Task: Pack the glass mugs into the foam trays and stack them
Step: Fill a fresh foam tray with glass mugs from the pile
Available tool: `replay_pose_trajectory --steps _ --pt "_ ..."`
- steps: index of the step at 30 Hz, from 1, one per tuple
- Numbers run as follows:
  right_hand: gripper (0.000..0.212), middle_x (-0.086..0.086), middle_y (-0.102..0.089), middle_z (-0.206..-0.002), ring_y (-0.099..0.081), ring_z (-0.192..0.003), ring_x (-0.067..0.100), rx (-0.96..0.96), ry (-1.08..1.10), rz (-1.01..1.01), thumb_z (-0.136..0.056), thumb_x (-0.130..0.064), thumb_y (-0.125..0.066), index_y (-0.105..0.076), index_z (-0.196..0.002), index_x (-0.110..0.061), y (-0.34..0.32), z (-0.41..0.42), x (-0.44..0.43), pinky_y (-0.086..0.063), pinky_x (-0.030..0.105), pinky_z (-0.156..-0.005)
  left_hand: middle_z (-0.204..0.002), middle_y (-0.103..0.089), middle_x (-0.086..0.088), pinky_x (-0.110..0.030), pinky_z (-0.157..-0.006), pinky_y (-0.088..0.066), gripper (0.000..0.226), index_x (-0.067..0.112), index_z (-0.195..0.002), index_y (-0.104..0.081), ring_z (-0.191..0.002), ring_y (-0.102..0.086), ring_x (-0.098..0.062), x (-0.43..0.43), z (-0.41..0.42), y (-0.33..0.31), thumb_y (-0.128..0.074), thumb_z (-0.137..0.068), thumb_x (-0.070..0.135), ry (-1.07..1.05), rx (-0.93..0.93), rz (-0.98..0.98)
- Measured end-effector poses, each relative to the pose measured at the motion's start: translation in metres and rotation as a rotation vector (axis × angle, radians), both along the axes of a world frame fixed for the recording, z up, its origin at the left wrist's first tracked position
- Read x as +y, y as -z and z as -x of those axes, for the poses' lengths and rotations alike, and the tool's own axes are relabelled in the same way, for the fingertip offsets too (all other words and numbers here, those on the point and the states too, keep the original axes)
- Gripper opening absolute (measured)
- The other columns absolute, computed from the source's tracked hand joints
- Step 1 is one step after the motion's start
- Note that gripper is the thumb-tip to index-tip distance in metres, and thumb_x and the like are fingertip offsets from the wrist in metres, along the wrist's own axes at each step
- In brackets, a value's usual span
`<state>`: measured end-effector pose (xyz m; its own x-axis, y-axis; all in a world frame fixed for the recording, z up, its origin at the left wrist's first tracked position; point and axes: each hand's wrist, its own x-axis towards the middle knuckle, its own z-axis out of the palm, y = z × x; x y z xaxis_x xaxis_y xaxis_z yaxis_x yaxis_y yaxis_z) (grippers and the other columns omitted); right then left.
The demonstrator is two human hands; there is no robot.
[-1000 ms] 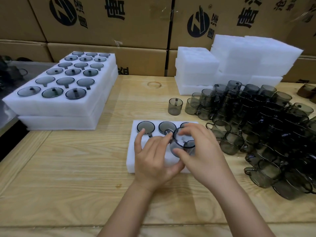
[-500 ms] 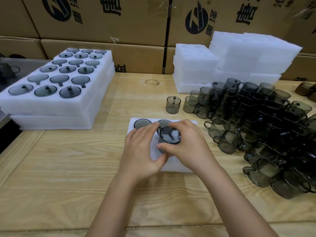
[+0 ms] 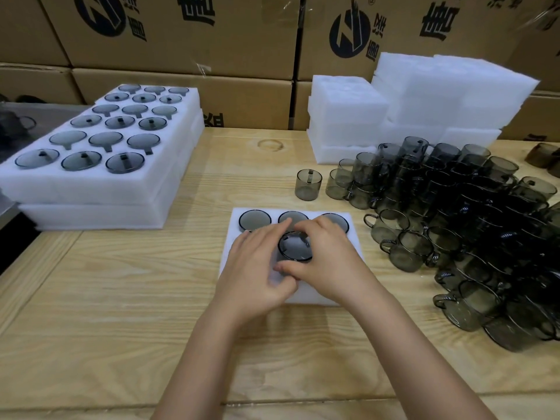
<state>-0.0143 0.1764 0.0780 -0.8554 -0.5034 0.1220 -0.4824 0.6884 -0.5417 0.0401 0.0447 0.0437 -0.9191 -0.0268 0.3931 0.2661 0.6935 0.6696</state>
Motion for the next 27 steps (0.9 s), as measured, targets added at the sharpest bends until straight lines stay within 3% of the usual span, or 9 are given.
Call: replay_pose_trajectory --steps 2,4,7,9,11,13,19,24,27 --pt "0.052 -0.011 -0.047 -0.108 -0.046 -0.109 0.009 -0.100 -0.028 0.119 -0.080 -0.049 -0.065 -0.055 -0.125 -0.024 -0.004 0.005 0.007 -0.036 0.023 -0.085 -0.137 -0.050 0.004 -0.019 -0.106 -0.030 0.069 0.022 -0.141 -0.040 -0.129 -0.042 -0.004 -0.004 0.001 -0.009 -0.046 -0.072 0.025 0.100 -0.080 -0.407" --pt "0.044 -0.008 -0.054 -0.120 -0.047 -0.117 0.011 -0.083 0.019 0.212 -0.091 -0.045 -0.051 -0.054 -0.129 -0.022 -0.003 0.015 0.010 -0.033 0.021 -0.090 -0.141 -0.047 0.007 -0.011 -0.102 -0.030 0.059 0.033 -0.139 -0.038 -0.127 -0.040 0.003 -0.007 0.007 -0.020 -0.039 -0.080 0.027 0.063 -0.137 -0.613" --pt "0.047 0.001 -0.040 -0.145 -0.028 -0.137 0.021 0.059 -0.021 0.049 -0.100 -0.035 -0.036 -0.038 -0.142 -0.015 0.002 0.025 -0.004 -0.021 0.033 -0.111 -0.154 -0.031 0.010 -0.029 -0.116 -0.018 0.066 0.029 -0.147 -0.030 -0.139 -0.026 0.001 -0.001 0.029 -0.031 -0.024 -0.088 0.055 -0.023 -0.200 -0.285" --pt "0.058 -0.001 -0.013 -0.157 -0.002 -0.145 0.025 0.043 -0.092 -0.147 -0.097 -0.031 -0.038 -0.016 -0.150 -0.024 0.011 0.024 -0.012 -0.003 0.045 -0.117 -0.159 -0.017 0.008 -0.042 -0.119 -0.002 0.066 0.030 -0.150 -0.023 -0.146 -0.009 -0.005 0.009 0.043 -0.032 -0.019 -0.092 0.061 -0.005 -0.274 0.025" --pt "0.073 -0.005 0.017 -0.158 0.026 -0.141 0.028 0.063 -0.083 -0.393 -0.095 -0.040 -0.039 0.009 -0.150 -0.033 0.021 0.023 -0.012 0.017 0.049 -0.112 -0.161 -0.003 0.009 -0.044 -0.118 0.009 0.058 0.039 -0.150 -0.015 -0.147 0.004 -0.007 0.017 0.050 -0.022 -0.017 -0.097 0.059 0.040 -0.367 0.222" --pt "0.077 -0.002 0.029 -0.154 0.038 -0.135 0.030 0.114 -0.053 -0.539 -0.094 -0.053 -0.033 0.020 -0.147 -0.034 0.028 0.023 -0.009 0.026 0.049 -0.105 -0.161 0.002 0.011 -0.044 -0.117 0.013 0.056 0.043 -0.150 -0.011 -0.147 0.008 -0.008 0.017 0.050 -0.012 -0.012 -0.096 0.059 0.057 -0.419 0.305" --pt "0.080 0.000 0.030 -0.154 0.032 -0.138 0.029 0.077 -0.081 -0.628 -0.092 -0.060 -0.031 0.023 -0.145 -0.035 0.030 0.029 -0.012 0.021 0.055 -0.106 -0.161 -0.001 0.009 -0.045 -0.117 0.013 0.052 0.049 -0.147 -0.009 -0.147 0.007 -0.011 0.016 0.053 -0.003 -0.007 -0.096 0.058 -0.008 -0.404 0.347" --pt "0.079 -0.002 0.025 -0.155 0.027 -0.141 0.028 0.077 -0.077 -0.580 -0.091 -0.061 -0.033 0.019 -0.145 -0.038 0.033 0.029 -0.009 0.016 0.054 -0.110 -0.161 -0.007 0.008 -0.045 -0.117 0.012 0.052 0.045 -0.149 -0.014 -0.148 0.004 -0.012 0.018 0.050 -0.005 -0.012 -0.097 0.055 -0.039 -0.382 0.347" --pt "0.065 -0.003 0.021 -0.157 0.024 -0.142 0.026 0.038 -0.057 -0.482 -0.094 -0.055 -0.027 0.010 -0.146 -0.042 0.036 0.030 -0.011 0.013 0.052 -0.112 -0.160 -0.013 0.005 -0.047 -0.116 0.010 0.057 0.037 -0.149 -0.019 -0.148 -0.001 -0.012 0.003 0.046 -0.002 -0.020 -0.096 0.058 -0.123 -0.333 0.390"
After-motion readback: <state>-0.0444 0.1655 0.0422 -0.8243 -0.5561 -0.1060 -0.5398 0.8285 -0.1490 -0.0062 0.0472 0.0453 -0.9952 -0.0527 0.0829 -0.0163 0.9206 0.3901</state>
